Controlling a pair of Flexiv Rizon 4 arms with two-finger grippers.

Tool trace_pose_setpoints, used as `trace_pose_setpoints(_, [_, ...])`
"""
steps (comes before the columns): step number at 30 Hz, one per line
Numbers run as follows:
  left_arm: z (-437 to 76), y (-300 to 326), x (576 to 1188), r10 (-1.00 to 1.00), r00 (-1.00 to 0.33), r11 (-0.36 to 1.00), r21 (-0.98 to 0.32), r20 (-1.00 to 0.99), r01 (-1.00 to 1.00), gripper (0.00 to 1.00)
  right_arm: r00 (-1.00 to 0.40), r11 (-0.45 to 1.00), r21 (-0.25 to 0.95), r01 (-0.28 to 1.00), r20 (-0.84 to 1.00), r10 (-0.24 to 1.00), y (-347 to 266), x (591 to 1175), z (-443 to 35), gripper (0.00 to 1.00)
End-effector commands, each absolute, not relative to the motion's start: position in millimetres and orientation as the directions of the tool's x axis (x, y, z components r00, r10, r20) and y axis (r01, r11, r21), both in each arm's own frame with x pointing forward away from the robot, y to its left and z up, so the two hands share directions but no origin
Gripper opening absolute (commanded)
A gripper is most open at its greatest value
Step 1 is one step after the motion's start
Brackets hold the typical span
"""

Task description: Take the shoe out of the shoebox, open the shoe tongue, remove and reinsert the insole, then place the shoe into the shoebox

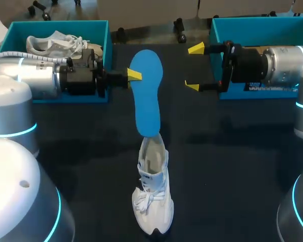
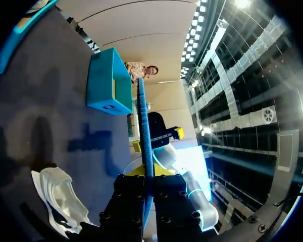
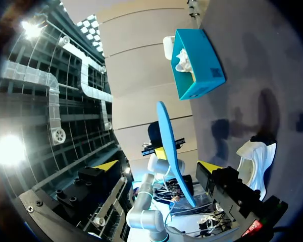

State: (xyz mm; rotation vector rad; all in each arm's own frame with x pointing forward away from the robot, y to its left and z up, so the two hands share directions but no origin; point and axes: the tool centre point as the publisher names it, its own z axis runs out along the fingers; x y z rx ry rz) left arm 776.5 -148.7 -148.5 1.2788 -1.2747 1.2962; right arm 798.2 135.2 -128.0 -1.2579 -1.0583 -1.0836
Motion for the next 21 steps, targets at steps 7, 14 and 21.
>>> trace_pose_setpoints(7, [-164.8,-152.9,791.3,-0.012,-0.036,-0.075,-0.037,0.999,-0.996,0.0,0.179,0.013,-0.179,0.984,0.983,-0.029,136.1,798.0,-128.2,1.0])
trace_pose_setpoints(14, [-173.8,-157.1,802.5,0.037,0.027,-0.077,0.03,0.999,-0.997,0.0,0.179,0.013,-0.179,0.984,0.983,-0.029,136.1,798.0,-128.2,1.0])
trace_pose_setpoints(21, [-173.8,-157.1,802.5,0.037,0.027,-0.077,0.03,0.999,-0.997,0.0,0.182,-0.002,-0.182,0.983,0.983,-0.005,135.7,797.0,-124.7,1.0])
